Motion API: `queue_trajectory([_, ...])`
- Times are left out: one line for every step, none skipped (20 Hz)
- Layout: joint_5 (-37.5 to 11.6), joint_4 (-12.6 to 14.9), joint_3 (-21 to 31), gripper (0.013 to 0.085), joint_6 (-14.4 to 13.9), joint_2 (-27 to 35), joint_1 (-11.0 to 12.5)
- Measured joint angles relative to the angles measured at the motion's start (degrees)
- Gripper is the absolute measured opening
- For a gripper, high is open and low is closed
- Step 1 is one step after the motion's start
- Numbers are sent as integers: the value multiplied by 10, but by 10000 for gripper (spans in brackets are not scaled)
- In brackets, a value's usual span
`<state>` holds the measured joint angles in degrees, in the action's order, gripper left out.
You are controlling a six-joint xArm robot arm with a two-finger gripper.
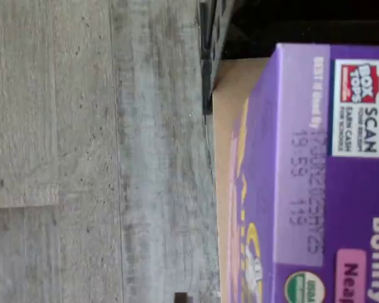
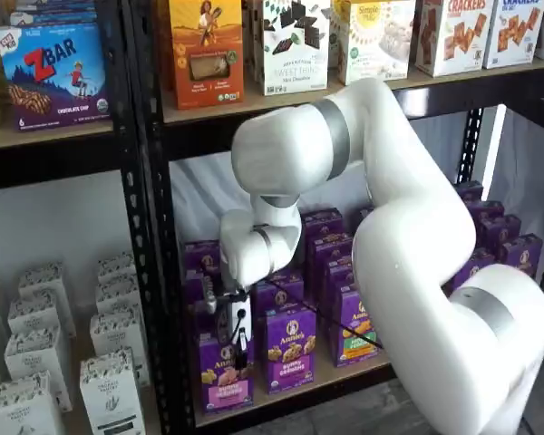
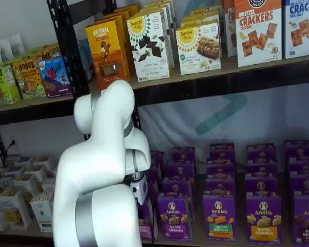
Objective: Pick up the purple box with a pink patch in the middle, on the bottom shelf, the first box from the left
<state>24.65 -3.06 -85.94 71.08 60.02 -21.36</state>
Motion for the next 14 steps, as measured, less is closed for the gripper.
queue_trajectory([4,-1,-1,650,1,0,0])
queue_trajectory([4,-3,-1,650,2,0,0])
queue_trajectory([0,-3,1,650,3,-1,0])
queue_trajectory([-2,-4,2,650,3,-1,0])
queue_trajectory([-2,-4,2,650,3,-1,-1])
queue_trajectory([-2,-4,2,650,3,-2,-1])
queue_trajectory([-4,-4,3,650,3,-2,-1])
queue_trajectory([-6,-5,4,650,3,-2,-1])
queue_trajectory([-7,-6,5,650,5,-2,-1])
queue_trajectory([-8,-8,5,610,7,-2,-1])
queue_trajectory([-8,-10,6,610,8,-3,-1])
queue_trajectory([-9,-10,6,570,8,-3,-1])
queue_trajectory([-9,-10,6,570,9,-3,-1])
queue_trajectory([-7,-10,6,530,9,-3,0])
